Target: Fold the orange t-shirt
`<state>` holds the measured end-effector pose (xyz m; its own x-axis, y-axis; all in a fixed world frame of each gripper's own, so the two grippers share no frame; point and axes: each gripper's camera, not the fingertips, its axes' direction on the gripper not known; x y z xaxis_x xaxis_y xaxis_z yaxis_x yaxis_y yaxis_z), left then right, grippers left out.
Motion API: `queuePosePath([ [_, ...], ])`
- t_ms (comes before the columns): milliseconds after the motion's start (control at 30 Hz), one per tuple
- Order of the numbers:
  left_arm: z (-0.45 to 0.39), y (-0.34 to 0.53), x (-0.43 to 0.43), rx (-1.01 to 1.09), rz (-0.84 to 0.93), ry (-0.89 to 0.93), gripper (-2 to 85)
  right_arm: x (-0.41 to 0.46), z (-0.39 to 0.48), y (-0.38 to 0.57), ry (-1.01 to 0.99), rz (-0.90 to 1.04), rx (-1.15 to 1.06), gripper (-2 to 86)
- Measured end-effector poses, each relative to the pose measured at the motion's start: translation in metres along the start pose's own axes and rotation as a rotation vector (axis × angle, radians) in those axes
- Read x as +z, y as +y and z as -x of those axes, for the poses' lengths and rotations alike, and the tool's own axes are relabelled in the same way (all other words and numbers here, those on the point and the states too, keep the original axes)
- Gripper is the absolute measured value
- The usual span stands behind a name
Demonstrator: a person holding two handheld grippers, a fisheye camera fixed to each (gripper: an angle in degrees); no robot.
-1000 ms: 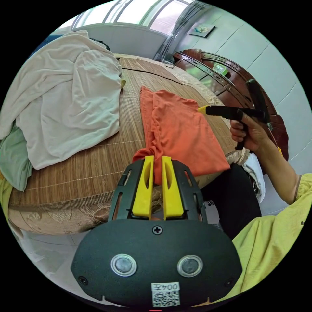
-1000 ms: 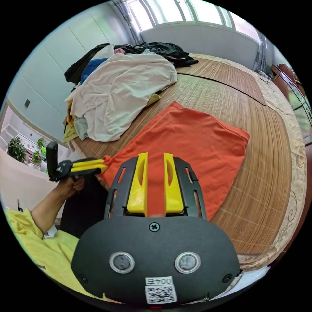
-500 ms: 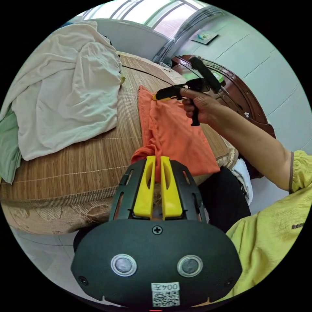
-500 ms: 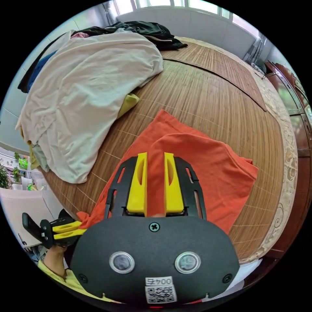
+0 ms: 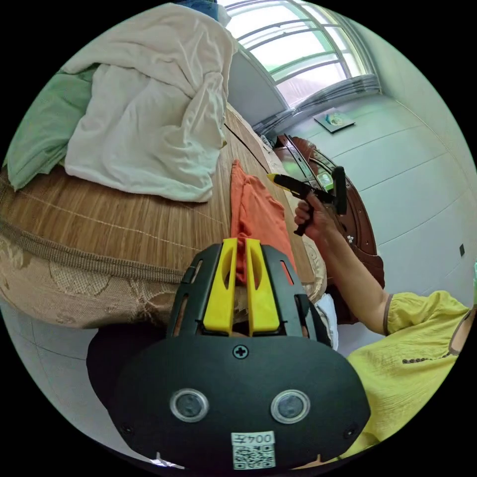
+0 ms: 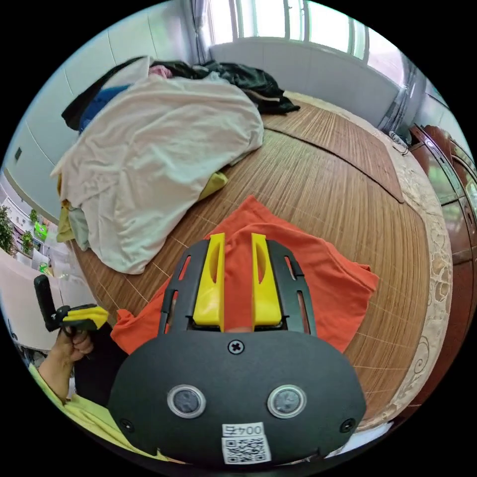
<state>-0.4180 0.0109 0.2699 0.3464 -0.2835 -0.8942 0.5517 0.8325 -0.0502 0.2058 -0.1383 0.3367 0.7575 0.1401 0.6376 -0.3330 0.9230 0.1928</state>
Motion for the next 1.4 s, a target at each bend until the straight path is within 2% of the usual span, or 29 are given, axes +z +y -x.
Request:
queuePosePath([
  [100, -0.019, -0.024, -0.005, 0.016, -0.07, -0.045, 2.2, -0.046, -0.059, 0.037, -0.069, -0.079, 0.096, 10.5],
  [200, -0.054, -0.067, 0.037, 0.093, -0.009, 0.008, 1.9, -0.065, -0.132, 0.073, -0.175, -0.049, 0.252, 10.6],
  [333, -0.097, -0.135, 0.138, 0.192, 0.136, 0.028, 1.9, -0.078, -0.212, 0.104, -0.237, -0.049, 0.416, 10.3],
  [467, -0.093, -0.185, 0.217, 0.137, 0.168, 0.008, 1.4, -0.075, -0.264, 0.112, -0.356, -0.06, 0.526, 10.8],
  [633, -0.071, -0.203, 0.259, 0.118, 0.15, -0.061, 0.6, -0.056, -0.304, 0.099, -0.481, -0.001, 0.566, 11.9],
  [700, -0.054, -0.201, 0.267, 0.065, 0.152, -0.084, 0.5, -0.051, -0.31, 0.092, -0.486, 0.017, 0.561, 12.0],
  [767, -0.035, -0.2, 0.268, 0.002, 0.133, -0.009, 0.4, -0.046, -0.313, 0.084, -0.512, 0.029, 0.556, 11.3],
  [867, -0.025, -0.201, 0.268, -0.02, 0.124, 0.011, 0.3, -0.038, -0.305, 0.068, -0.56, 0.104, 0.493, 7.8],
  [933, -0.023, -0.201, 0.27, -0.025, 0.12, 0.008, 0.2, -0.049, -0.3, 0.06, -0.428, 0.106, 0.448, 3.3],
  [1000, -0.022, -0.202, 0.272, -0.023, 0.122, -0.002, 0.2, -0.046, -0.303, 0.065, -0.404, 0.107, 0.477, 2.2],
  [1100, -0.017, -0.202, 0.274, -0.038, 0.124, 0.014, 0.3, -0.048, -0.306, 0.085, -0.495, 0.024, 0.572, 3.1],
  [1233, -0.013, -0.204, 0.272, -0.06, 0.12, 0.048, 0.5, -0.107, -0.27, 0.124, -0.559, -0.062, 0.509, 7.6],
  [1300, -0.022, -0.204, 0.257, -0.049, 0.067, 0.082, 0.7, -0.134, -0.242, 0.156, -0.568, -0.052, 0.487, 8.2],
  [1367, -0.038, -0.2, 0.226, -0.051, 0.02, 0.217, 0.9, -0.157, -0.205, 0.194, -0.528, -0.02, 0.459, 8.3],
  [1400, -0.044, -0.197, 0.218, -0.041, 0.026, 0.229, 0.9, -0.17, -0.177, 0.219, -0.476, -0.012, 0.437, 8.2],
])
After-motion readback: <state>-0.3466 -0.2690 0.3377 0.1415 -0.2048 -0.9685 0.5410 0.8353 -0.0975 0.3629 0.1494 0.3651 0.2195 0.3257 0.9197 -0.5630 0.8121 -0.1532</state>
